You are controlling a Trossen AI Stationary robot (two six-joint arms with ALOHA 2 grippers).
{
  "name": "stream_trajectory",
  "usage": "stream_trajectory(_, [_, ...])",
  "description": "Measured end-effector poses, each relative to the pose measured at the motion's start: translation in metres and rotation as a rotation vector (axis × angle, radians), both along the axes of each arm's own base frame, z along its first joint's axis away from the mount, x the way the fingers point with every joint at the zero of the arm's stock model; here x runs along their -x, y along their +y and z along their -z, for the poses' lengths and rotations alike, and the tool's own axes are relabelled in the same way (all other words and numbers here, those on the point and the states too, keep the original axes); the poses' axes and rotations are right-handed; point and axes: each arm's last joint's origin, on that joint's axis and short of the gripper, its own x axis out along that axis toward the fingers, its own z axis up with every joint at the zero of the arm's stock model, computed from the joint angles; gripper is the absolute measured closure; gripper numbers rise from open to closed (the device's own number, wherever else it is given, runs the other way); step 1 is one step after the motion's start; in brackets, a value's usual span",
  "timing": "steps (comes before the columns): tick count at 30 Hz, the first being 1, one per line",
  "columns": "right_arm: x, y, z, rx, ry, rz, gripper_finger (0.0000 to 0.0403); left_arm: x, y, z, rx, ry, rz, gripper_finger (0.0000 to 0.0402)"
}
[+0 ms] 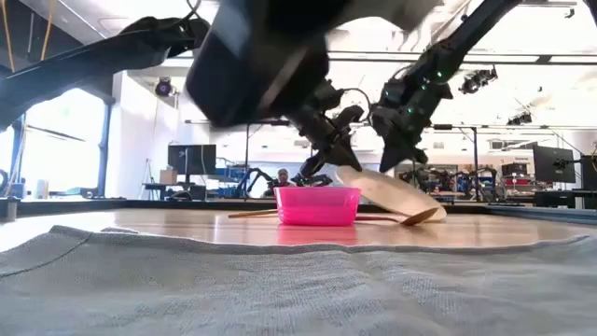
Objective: Set table place
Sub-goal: Move the white plate to the middle
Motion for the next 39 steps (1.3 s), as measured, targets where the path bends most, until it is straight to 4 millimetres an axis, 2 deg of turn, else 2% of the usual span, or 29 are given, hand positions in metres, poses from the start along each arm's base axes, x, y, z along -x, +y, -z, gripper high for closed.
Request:
stream_trajectory(6, [-0.012, -0.007, -0.043, 0.114, 0.01, -0.037, 0.0402, -0.001, -0.001, -0.04, -0.102, 0.019, 0.008, 0.04])
stream_trajectory(11, [-0.009, -0.006, -0.079, 0.153, 0.118, -0.048, 0.0402, 0.005, -0.005, -0.035, -0.087, 0.114, 0.027, 0.0401])
stream_trajectory(17, [0.016, 0.011, -0.098, 0.142, 0.299, -0.116, 0.0402, 0.008, -0.008, -0.039, -0.081, 0.122, 0.054, 0.0401])
stream_trajectory(20, [0.04, 0.02, -0.103, 0.164, 0.306, -0.053, 0.0402, 0.013, -0.012, -0.063, -0.131, 0.08, 0.06, 0.0401])
stream_trajectory(23, [0.069, 0.033, -0.106, 0.183, 0.216, 0.051, 0.0402, 0.02, -0.017, -0.095, -0.192, 0.017, 0.064, 0.0401])
stream_trajectory(27, [0.094, 0.063, -0.094, 0.142, -0.07, 0.141, 0.0402, 0.028, -0.025, -0.131, -0.261, -0.068, 0.064, 0.0401])
stream_trajectory(30, [0.098, 0.085, -0.083, 0.121, -0.265, 0.157, 0.0402, 0.035, -0.033, -0.157, -0.307, -0.121, 0.063, 0.0401])
stream_trajectory(33, [0.101, 0.102, -0.073, 0.121, -0.339, 0.18, 0.0402, 0.04, -0.04, -0.172, -0.332, -0.145, 0.069, 0.0401])
stream_trajectory(36, [0.102, 0.112, -0.077, 0.126, -0.421, 0.178, 0.0398, 0.047, -0.048, -0.184, -0.352, -0.134, 0.072, 0.0401])
stream_trajectory(39, [0.103, 0.117, -0.087, 0.133, -0.454, 0.162, 0.0376, 0.051, -0.06, -0.191, -0.369, -0.088, 0.081, 0.0401])
